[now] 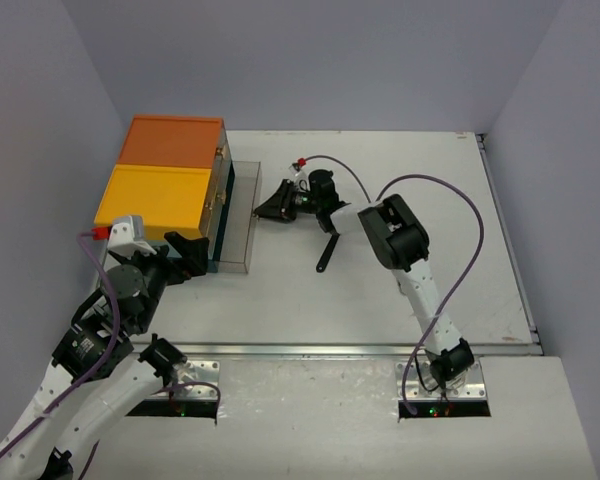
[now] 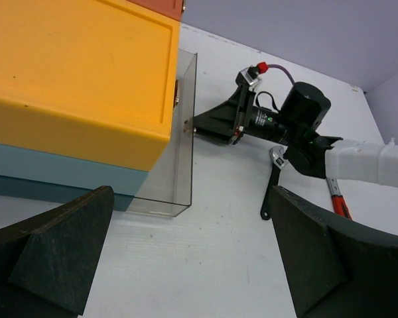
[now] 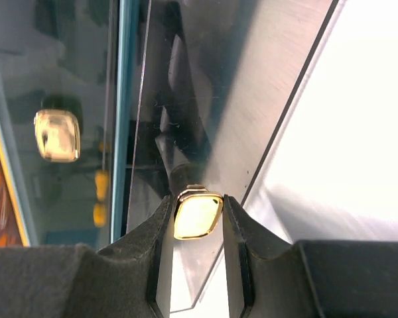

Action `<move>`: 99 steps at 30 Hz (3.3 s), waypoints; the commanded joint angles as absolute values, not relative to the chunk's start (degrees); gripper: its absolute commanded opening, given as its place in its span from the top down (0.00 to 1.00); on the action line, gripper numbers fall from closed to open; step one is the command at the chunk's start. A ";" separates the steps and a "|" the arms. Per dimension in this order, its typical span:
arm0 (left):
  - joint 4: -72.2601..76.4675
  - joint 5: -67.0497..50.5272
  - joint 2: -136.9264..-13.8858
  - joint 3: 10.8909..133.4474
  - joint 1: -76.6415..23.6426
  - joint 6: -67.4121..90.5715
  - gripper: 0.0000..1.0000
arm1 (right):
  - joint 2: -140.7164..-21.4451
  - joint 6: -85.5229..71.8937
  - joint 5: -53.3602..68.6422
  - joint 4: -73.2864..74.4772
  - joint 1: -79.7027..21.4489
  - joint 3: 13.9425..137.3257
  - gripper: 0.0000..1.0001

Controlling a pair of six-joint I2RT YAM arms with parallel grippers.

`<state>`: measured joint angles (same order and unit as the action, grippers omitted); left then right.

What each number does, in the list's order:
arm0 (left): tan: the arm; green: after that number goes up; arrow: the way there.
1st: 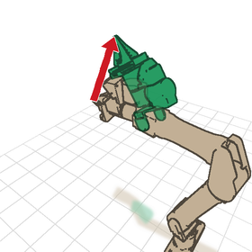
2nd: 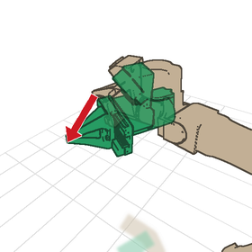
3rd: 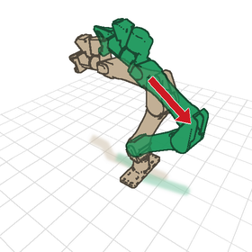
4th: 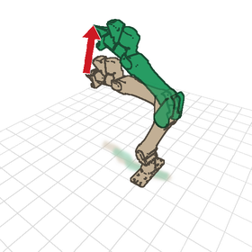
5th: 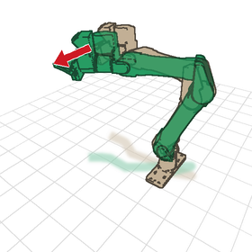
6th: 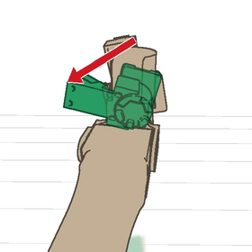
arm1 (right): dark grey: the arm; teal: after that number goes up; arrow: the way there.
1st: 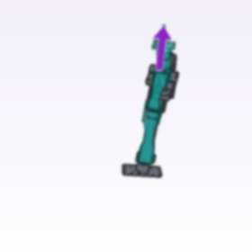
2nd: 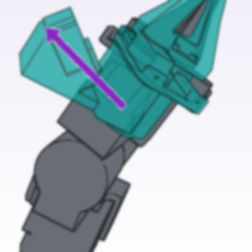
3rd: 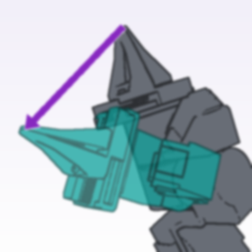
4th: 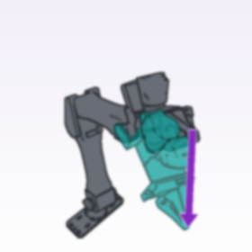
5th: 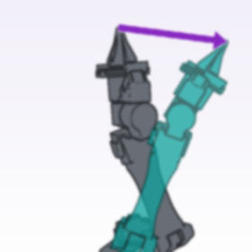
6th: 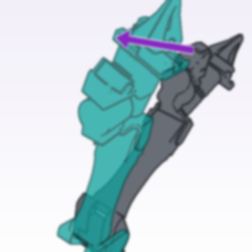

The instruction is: Sort the tools into containers

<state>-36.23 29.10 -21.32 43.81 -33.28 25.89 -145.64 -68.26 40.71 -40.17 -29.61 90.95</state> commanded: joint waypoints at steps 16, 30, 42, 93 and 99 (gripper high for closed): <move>-34.24 28.82 -20.21 43.82 -33.01 25.44 0.00 | -109.88 -41.87 22.54 -3.80 -25.19 70.05 0.17; -34.01 27.95 -19.38 43.77 -33.09 25.18 0.00 | -104.43 -20.20 -7.07 35.68 -14.04 70.71 0.24; -33.93 27.95 -18.76 43.68 -33.22 25.22 0.00 | -116.88 -15.13 -10.29 37.44 -9.70 75.95 0.37; -34.26 28.90 -19.71 43.77 -33.15 25.49 0.00 | -89.19 -47.77 38.38 -23.70 -13.69 49.44 1.00; -34.32 28.95 -19.89 43.81 -33.17 25.53 0.00 | -97.47 -58.18 37.58 -33.46 -22.31 57.64 1.00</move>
<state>-36.21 28.53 -19.88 43.79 -33.28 25.76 -93.70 -48.10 33.63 -18.49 -16.91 49.52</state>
